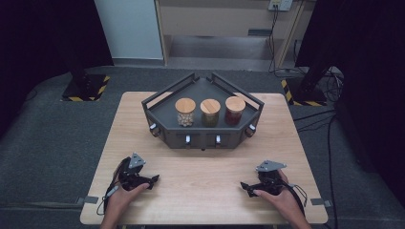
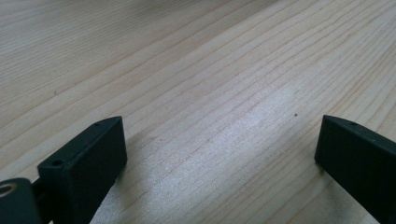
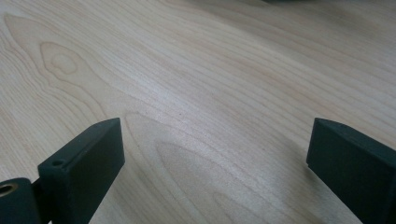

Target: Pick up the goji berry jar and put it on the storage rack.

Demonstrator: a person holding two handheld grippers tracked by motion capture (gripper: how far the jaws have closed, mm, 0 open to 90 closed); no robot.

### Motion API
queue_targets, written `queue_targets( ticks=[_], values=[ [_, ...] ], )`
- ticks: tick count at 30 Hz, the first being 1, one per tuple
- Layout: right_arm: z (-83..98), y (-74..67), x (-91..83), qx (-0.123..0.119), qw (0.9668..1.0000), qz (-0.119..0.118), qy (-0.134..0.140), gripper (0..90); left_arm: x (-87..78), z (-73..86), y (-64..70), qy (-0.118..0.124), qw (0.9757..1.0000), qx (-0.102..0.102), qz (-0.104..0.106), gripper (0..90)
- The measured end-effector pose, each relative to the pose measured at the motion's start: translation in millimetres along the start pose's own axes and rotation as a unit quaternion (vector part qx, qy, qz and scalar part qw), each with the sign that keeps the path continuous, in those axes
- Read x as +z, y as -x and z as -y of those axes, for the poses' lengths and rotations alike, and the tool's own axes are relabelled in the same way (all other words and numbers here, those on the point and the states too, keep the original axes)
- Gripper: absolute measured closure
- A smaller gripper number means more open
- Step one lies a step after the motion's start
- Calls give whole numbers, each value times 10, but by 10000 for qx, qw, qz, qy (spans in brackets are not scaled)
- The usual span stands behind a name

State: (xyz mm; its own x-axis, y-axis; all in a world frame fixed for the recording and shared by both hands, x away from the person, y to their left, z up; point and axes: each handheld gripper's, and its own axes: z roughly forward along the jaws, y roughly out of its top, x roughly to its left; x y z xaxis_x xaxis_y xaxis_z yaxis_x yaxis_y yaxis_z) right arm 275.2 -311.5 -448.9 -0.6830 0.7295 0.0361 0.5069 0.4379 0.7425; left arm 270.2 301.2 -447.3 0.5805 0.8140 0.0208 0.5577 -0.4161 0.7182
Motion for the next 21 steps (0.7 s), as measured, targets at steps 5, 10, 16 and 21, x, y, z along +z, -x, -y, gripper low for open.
queue_targets(
  ticks=[5,10,16,21],
  values=[
    [35,-42,39,-89,10000,33,-25,36,0,0,0,1,10000,1,-1,10],
    [16,-87,51,-157,9998,106,-73,24,0,0,0,0,10000,2,0,10],
    [19,-99,50,-133,9998,130,-75,24,0,1,0,1,10000,2,-1,10],
    [22,-106,49,-120,9998,143,-70,22,0,1,2,1,10000,3,-3,10]
  ],
)
